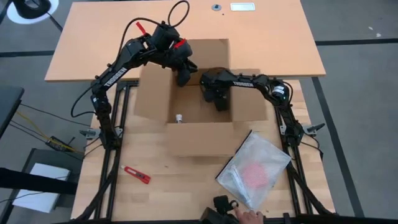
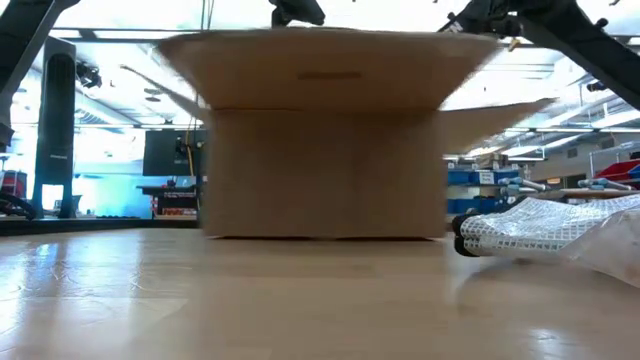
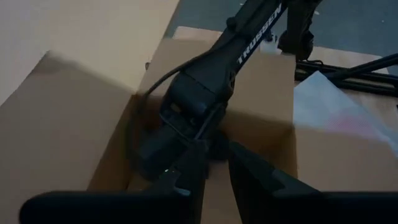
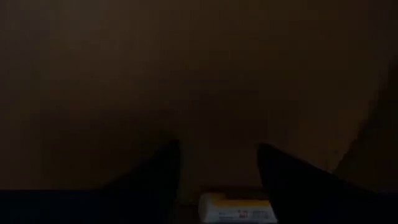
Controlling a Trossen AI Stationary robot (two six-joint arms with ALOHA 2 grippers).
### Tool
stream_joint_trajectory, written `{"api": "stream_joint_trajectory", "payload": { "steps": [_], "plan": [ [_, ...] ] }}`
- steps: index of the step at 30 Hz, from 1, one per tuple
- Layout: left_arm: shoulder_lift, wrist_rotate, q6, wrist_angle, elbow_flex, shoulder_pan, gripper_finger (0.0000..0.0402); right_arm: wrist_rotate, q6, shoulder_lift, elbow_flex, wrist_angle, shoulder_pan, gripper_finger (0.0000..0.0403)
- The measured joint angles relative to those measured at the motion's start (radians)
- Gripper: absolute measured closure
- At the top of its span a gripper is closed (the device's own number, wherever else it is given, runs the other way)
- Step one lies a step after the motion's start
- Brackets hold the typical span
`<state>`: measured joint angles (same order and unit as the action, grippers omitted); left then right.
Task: Unpack boxes
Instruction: Remove the white pill bottle from the cardboard box
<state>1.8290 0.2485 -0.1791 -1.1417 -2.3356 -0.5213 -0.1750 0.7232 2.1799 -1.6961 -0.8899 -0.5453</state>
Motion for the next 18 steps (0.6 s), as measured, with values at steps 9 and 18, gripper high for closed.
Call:
{"api": "stream_joint_trajectory", "payload": {
  "steps": [9, 18],
  "plan": [
    [0.0, 0.001, -0.001, 0.006, 0.0, 0.0, 0.0323, 0.1, -0.203, -0.002, -0.18, 0.0, 0.0, 0.031],
    [0.0, 0.003, -0.004, -0.01, 0.0, 0.0, 0.0323, -0.053, -0.134, -0.005, -0.152, -0.051, 0.002, 0.0304]
  ]
}}
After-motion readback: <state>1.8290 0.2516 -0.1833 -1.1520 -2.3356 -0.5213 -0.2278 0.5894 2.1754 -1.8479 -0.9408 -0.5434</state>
